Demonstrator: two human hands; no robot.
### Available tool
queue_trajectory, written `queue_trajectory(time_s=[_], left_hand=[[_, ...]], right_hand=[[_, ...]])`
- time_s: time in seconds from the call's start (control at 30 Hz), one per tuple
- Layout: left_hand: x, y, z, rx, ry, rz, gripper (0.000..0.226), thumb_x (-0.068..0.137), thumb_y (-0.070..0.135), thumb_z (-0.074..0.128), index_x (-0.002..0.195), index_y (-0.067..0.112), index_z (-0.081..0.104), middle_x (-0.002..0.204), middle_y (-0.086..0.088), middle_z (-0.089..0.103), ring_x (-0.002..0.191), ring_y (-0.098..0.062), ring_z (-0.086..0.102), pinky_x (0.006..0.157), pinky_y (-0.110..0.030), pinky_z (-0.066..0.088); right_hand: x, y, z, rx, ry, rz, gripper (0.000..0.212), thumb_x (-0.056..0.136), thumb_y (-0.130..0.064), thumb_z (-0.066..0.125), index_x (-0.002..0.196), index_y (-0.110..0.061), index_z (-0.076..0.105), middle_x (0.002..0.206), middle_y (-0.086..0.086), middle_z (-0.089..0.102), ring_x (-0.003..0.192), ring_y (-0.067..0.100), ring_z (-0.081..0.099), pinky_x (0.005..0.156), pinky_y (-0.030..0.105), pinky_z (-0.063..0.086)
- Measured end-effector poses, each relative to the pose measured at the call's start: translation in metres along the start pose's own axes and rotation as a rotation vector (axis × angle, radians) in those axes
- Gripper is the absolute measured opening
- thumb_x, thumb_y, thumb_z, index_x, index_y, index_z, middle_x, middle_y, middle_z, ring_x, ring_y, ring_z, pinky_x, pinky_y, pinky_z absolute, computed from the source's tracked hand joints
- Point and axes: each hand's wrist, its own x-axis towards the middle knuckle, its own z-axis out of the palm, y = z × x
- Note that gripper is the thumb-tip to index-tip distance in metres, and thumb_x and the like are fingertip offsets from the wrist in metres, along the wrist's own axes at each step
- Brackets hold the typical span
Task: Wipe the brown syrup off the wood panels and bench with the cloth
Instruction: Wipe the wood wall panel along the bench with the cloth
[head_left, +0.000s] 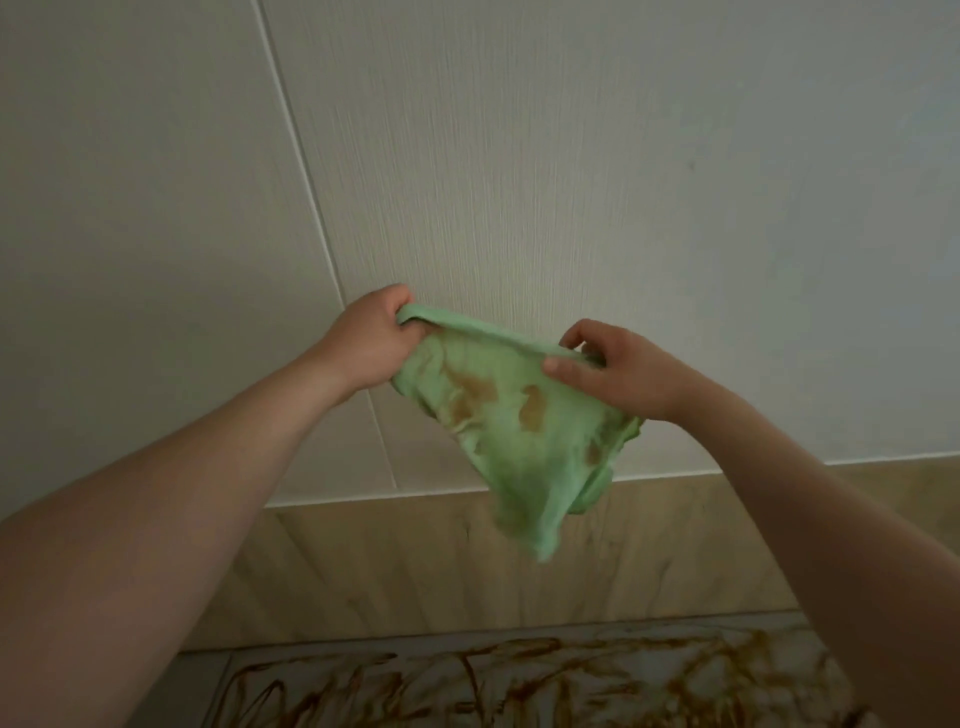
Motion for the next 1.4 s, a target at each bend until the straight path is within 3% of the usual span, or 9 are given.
queue_trajectory(time_s=[0.17,0.33,0.53,0.67,0.8,0.97,1.07,1.27,1.4], left_hand=[[0.009,0.002,0.004,0.094,0.05,0.025,0.027,0.099,0.026,0.06,0.079,0.018,0.045,0.072,0.002,0.048,0.063,-0.014,0.044,0.054,-0.031,0.032],[0.012,0.007,-0.003,-0.153,-0.312,-0.293,0.034,0.091,0.04,0.064,0.085,0.01,0.077,0.081,-0.008,0.075,0.074,-0.023,0.071,0.071,-0.031,0.053],[0.016,0.013,0.005,-0.858,-0.711,-0.533,0.038,0.073,0.012,0.04,0.09,0.004,0.072,0.093,-0.016,0.07,0.077,-0.028,0.071,0.075,-0.042,0.061],[0.023,0.01,0.041,-0.209,-0.424,-0.235,0.02,0.1,0.027,0.057,0.107,0.008,0.058,0.108,-0.013,0.068,0.088,-0.021,0.073,0.078,-0.045,0.065],[0.003,-0.002,0.057,0.177,-0.816,-0.474,0.082,0.094,0.077,0.042,0.114,0.001,0.066,0.11,-0.013,0.072,0.096,-0.032,0.073,0.084,-0.048,0.063],[-0.029,-0.005,0.089,-0.554,-1.234,-0.584,0.098,0.094,0.083,0.022,0.133,0.005,0.067,0.132,-0.011,0.07,0.129,-0.024,0.062,0.111,-0.046,0.047],[-0.041,0.009,0.113,-0.728,-1.175,-0.578,0.09,0.095,0.08,0.026,0.137,0.009,0.062,0.134,-0.007,0.069,0.128,-0.02,0.062,0.11,-0.04,0.045],[-0.035,0.029,0.143,-0.904,-0.577,-0.485,0.03,0.105,0.031,0.053,0.112,0.008,0.072,0.106,-0.009,0.075,0.098,-0.023,0.071,0.099,-0.042,0.055],[-0.026,0.036,0.141,-0.877,-0.545,-0.591,0.03,0.104,0.033,0.058,0.11,0.004,0.065,0.105,-0.015,0.07,0.091,-0.027,0.069,0.09,-0.041,0.057]], right_hand=[[0.003,0.027,-0.019,-0.218,-0.2,0.09,0.02,0.094,-0.041,0.072,0.092,-0.021,0.07,0.08,-0.004,0.07,0.073,0.014,0.07,0.063,0.023,0.05],[-0.007,0.042,-0.036,0.451,-0.29,0.173,0.021,0.094,-0.028,0.075,0.098,-0.008,0.078,0.097,0.011,0.076,0.089,0.025,0.072,0.079,0.036,0.054],[-0.02,0.031,-0.043,0.895,-0.434,0.271,0.044,0.101,-0.038,0.05,0.135,-0.015,0.067,0.131,0.013,0.069,0.109,0.026,0.072,0.081,0.039,0.062],[-0.025,0.014,-0.045,1.001,-0.399,0.216,0.053,0.104,-0.043,0.04,0.133,-0.007,0.065,0.13,0.015,0.069,0.113,0.028,0.07,0.089,0.039,0.06],[-0.023,0.003,-0.044,1.017,-0.311,0.187,0.056,0.106,-0.049,0.04,0.124,-0.003,0.065,0.115,0.015,0.072,0.105,0.029,0.072,0.086,0.04,0.059],[-0.021,0.003,-0.042,1.075,-0.193,0.191,0.061,0.109,-0.051,0.035,0.13,-0.002,0.063,0.119,0.018,0.07,0.11,0.031,0.069,0.09,0.043,0.058],[-0.023,0.009,-0.041,1.148,-0.08,0.209,0.06,0.109,-0.049,0.033,0.132,-0.002,0.063,0.121,0.018,0.071,0.111,0.032,0.07,0.087,0.043,0.06],[-0.026,0.024,-0.037,1.252,0.046,0.261,0.058,0.11,-0.047,0.033,0.134,-0.004,0.063,0.127,0.017,0.07,0.119,0.034,0.068,0.092,0.047,0.059],[-0.026,0.027,-0.04,1.297,0.061,0.263,0.057,0.11,-0.047,0.032,0.13,-0.005,0.065,0.123,0.016,0.071,0.116,0.033,0.069,0.091,0.047,0.059]])
